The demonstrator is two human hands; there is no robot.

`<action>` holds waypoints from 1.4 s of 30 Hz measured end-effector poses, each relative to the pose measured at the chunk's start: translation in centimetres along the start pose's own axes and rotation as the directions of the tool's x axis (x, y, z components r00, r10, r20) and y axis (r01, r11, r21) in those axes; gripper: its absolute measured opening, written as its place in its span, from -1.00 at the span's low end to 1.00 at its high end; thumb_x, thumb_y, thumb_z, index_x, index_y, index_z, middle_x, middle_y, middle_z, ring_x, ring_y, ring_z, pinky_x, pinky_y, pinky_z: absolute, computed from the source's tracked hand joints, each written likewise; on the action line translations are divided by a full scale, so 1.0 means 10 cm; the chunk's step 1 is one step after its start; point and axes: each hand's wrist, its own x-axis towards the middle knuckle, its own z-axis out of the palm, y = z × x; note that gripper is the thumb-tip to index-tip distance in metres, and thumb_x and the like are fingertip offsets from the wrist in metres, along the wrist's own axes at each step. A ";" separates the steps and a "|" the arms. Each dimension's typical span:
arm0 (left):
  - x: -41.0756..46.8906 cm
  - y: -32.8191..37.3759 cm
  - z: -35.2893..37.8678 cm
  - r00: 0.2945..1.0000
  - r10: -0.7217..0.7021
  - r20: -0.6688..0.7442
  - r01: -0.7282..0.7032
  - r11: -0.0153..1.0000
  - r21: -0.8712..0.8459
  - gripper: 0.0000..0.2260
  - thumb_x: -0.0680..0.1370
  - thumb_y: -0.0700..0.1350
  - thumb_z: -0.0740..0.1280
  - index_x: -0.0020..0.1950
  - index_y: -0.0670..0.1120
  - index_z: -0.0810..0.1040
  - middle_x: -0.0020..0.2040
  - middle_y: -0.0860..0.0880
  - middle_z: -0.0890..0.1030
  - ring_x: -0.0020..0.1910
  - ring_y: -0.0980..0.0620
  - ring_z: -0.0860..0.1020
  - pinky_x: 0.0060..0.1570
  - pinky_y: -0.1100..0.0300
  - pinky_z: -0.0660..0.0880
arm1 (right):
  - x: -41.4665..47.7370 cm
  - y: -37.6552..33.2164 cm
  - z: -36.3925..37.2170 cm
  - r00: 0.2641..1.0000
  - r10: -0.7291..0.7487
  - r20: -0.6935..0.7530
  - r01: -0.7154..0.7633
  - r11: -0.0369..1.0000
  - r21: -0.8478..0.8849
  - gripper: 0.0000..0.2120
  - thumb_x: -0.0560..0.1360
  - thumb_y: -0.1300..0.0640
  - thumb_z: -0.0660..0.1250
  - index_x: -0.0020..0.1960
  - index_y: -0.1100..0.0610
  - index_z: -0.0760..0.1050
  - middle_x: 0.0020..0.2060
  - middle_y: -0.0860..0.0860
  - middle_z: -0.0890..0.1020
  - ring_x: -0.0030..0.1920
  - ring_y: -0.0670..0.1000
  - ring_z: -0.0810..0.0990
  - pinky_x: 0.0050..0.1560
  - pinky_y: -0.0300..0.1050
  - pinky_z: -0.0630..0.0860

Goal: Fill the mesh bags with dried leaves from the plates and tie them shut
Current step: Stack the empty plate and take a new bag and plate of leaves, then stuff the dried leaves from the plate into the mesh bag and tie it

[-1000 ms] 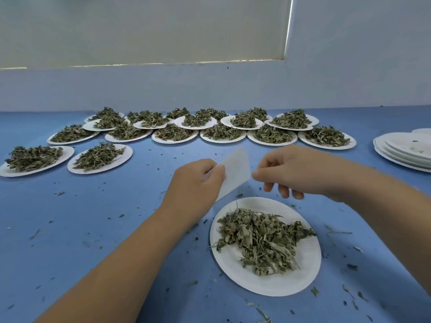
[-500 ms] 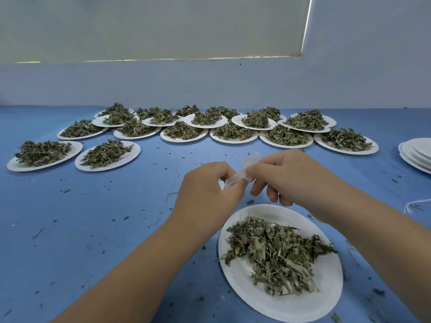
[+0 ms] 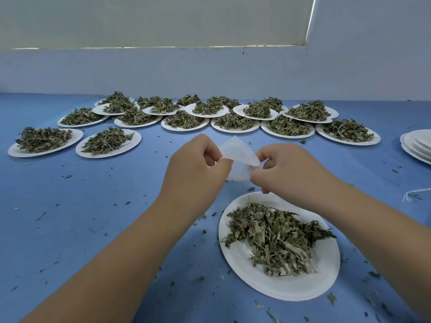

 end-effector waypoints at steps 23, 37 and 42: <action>0.07 -0.15 -0.18 0.971 0.234 -0.038 -0.233 0.972 0.030 -0.85 0.49 -0.18 0.30 -0.17 0.08 0.51 -0.33 0.02 0.47 -0.51 0.15 0.33 -0.51 0.37 0.29 | -0.29 -0.18 -0.26 0.952 -0.171 0.255 0.253 0.909 -0.331 -0.65 0.34 -0.30 0.36 0.09 -0.27 0.45 -0.11 -0.26 0.51 -0.18 -0.43 0.41 -0.28 -0.34 0.29; 0.10 -0.23 -0.18 0.966 0.256 0.024 -0.257 0.957 0.132 -0.87 0.48 -0.16 0.31 -0.23 0.05 0.47 -0.45 0.08 0.42 -0.46 0.17 0.37 -0.46 0.34 0.28 | -0.43 -0.40 0.07 0.871 -0.058 0.489 0.433 0.561 -0.705 -0.75 0.52 0.03 0.34 0.19 -0.03 0.51 0.03 -0.08 0.37 -0.09 0.03 0.43 -0.39 -0.18 0.20; 0.10 -0.24 -0.15 0.969 0.238 0.071 -0.246 0.960 0.130 -0.85 0.48 -0.17 0.31 -0.22 0.06 0.46 -0.46 0.09 0.40 -0.45 0.16 0.37 -0.43 0.21 0.33 | -0.42 -0.37 0.15 0.886 -0.085 0.455 0.433 0.502 -0.749 -0.85 0.51 0.15 0.31 0.08 0.03 0.52 -0.05 -0.03 0.41 -0.16 0.04 0.49 -0.39 -0.14 0.26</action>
